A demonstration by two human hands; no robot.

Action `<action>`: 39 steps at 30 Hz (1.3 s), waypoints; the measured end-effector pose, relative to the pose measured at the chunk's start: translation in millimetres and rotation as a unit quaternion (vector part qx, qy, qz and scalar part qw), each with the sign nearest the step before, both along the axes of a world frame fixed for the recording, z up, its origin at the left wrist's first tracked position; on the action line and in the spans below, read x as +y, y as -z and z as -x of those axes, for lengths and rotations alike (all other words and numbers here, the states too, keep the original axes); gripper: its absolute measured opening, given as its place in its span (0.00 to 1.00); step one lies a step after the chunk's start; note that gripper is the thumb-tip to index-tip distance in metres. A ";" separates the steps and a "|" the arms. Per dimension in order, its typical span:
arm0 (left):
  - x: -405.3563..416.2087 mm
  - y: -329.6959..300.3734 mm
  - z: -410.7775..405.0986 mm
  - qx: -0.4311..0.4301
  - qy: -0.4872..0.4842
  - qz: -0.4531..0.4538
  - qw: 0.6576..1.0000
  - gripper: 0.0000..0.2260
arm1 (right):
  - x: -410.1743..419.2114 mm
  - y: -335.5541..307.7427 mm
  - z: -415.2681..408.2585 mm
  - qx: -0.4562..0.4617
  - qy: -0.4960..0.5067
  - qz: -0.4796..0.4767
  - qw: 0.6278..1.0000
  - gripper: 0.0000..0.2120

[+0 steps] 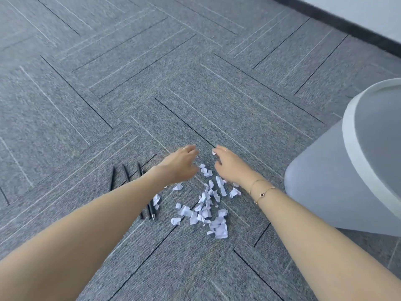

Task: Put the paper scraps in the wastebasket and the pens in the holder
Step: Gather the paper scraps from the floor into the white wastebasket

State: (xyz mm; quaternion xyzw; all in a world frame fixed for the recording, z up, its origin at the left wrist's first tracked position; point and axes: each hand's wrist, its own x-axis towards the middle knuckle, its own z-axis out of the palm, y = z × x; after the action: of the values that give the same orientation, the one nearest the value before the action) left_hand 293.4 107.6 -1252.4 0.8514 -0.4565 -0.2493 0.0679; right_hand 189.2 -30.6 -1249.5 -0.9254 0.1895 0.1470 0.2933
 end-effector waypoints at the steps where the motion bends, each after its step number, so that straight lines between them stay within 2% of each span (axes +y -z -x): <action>1: -2.8 3.2 0.9 0.001 0.016 -0.006 1.000 0.26 | -0.9 5.1 -4.0 0.007 -0.004 0.007 1.000 0.24; 7: 1.4 20.1 14.5 -0.034 0.066 -0.047 0.996 0.26 | -0.9 23.7 -0.6 0.050 -0.057 0.070 0.995 0.27; 14: 41.5 21.9 18.9 -0.049 0.077 -0.077 0.993 0.24 | 10.4 21.5 29.1 0.030 -0.073 0.067 0.995 0.26; 20: 75.8 14.8 42.4 -0.024 0.048 -0.100 0.994 0.23 | 28.5 22.6 74.5 0.028 -0.059 0.061 0.996 0.24; 23: 93.2 11.4 65.4 -0.023 0.018 -0.079 0.996 0.25 | 44.3 22.1 101.2 0.015 -0.056 0.054 0.997 0.24; 25: 103.6 10.1 81.5 -0.039 0.030 -0.070 0.996 0.23 | 57.8 21.3 117.2 0.003 -0.057 0.049 0.997 0.23; 29: 116.5 12.3 101.7 -0.033 -0.045 0.020 0.998 0.22 | 76.0 24.5 140.3 -0.040 -0.028 0.074 0.996 0.21; 32: 117.4 22.2 105.0 -0.041 -0.090 0.021 0.995 0.21 | 80.3 30.4 150.1 -0.068 0.027 0.083 0.994 0.25; 36: 111.7 28.8 115.0 -0.125 -0.142 0.026 0.982 0.22 | 94.9 46.4 157.2 -0.040 0.041 0.066 0.996 0.36; 39: 108.5 38.4 126.8 -0.079 -0.181 0.024 0.980 0.25 | 106.0 60.4 153.3 -0.015 0.034 0.090 0.995 0.41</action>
State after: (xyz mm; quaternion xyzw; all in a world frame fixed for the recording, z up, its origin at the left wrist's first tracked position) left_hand 166.5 216.2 -1290.9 0.9351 -0.3046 -0.1534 0.0962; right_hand 36.0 75.4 -1309.9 -0.9431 0.2288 0.1056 0.2168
